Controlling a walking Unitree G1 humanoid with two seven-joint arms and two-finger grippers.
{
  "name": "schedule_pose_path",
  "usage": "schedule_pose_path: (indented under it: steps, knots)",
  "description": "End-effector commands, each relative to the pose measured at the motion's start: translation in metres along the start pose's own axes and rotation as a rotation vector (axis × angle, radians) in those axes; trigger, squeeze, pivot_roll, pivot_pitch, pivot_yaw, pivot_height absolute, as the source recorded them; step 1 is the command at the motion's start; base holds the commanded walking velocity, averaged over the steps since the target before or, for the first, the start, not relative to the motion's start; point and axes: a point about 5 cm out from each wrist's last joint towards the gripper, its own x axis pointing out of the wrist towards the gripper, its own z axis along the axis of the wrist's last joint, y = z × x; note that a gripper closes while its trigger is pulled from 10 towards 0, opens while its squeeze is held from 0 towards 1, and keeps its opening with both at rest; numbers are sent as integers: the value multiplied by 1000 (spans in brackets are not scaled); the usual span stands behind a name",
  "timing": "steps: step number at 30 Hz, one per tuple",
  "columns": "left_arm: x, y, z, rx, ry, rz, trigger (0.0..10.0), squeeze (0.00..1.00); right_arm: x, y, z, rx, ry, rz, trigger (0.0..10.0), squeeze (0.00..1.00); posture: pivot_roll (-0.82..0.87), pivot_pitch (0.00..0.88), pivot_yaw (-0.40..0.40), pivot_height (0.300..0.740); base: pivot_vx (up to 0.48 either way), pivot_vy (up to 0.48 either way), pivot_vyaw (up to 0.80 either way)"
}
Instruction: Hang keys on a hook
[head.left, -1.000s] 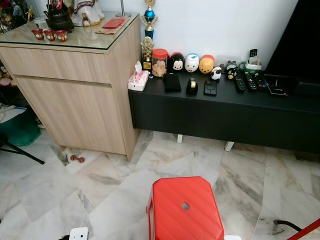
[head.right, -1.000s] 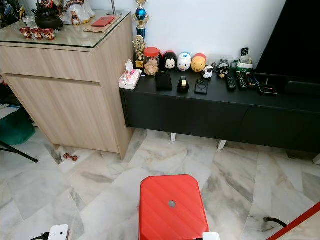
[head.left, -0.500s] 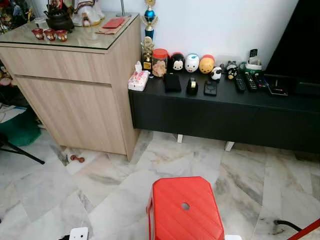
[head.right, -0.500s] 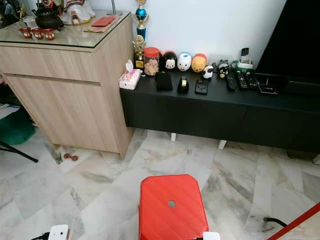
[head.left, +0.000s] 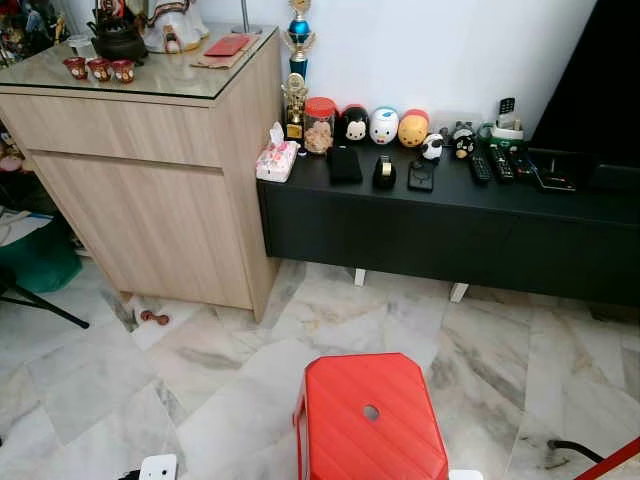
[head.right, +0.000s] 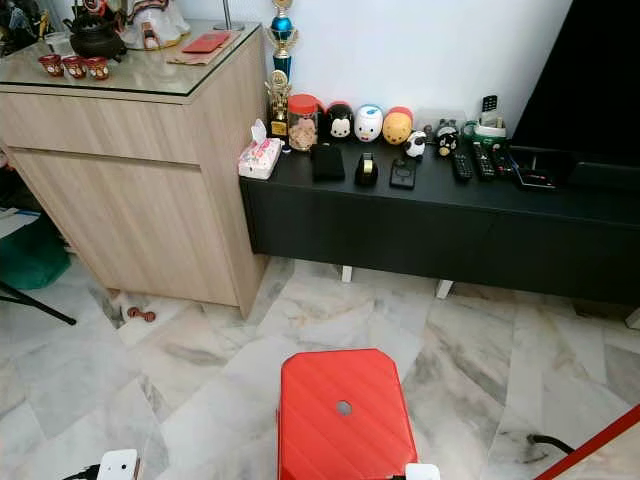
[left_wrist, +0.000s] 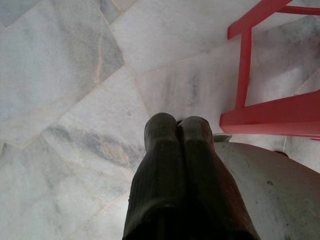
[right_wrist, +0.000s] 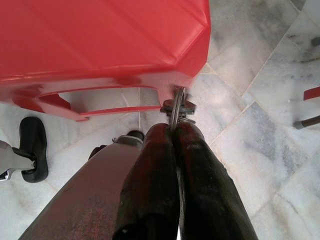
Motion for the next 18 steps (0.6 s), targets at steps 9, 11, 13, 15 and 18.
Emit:
schedule_pose_path:
  steps: [9, 11, 13, 15, 18]
  knots:
    - [-1, -3, -6, 5, 26, -12, 10000, 0, -1, -2, -2, 1, 4, -3, 10000, 0, 117, 0, -41, 740, -245, 0, 0]
    - [-1, -3, -6, 5, 27, -12, 10000, 0, -1, -3, -2, -1, 5, -3, 10000, 0, 121, 0, -42, 740, -244, 0, 0]
    - [-1, -3, -7, 3, 27, -12, 10000, 0, -1, -3, -2, -3, 6, -2, 10000, 0, 124, 0, -44, 740, -247, 0, 0]
    - [-1, -3, -7, 1, 27, -12, 10000, 0, -1, -3, -2, -6, 6, 0, 10000, 0, 124, 0, -46, 740, -246, 0, 0]
    - [-1, -4, -7, 0, 26, -12, 10000, 0, -1, -3, -2, -8, 6, 0, 10000, 0, 125, 0, -46, 740, -247, 0, 0]
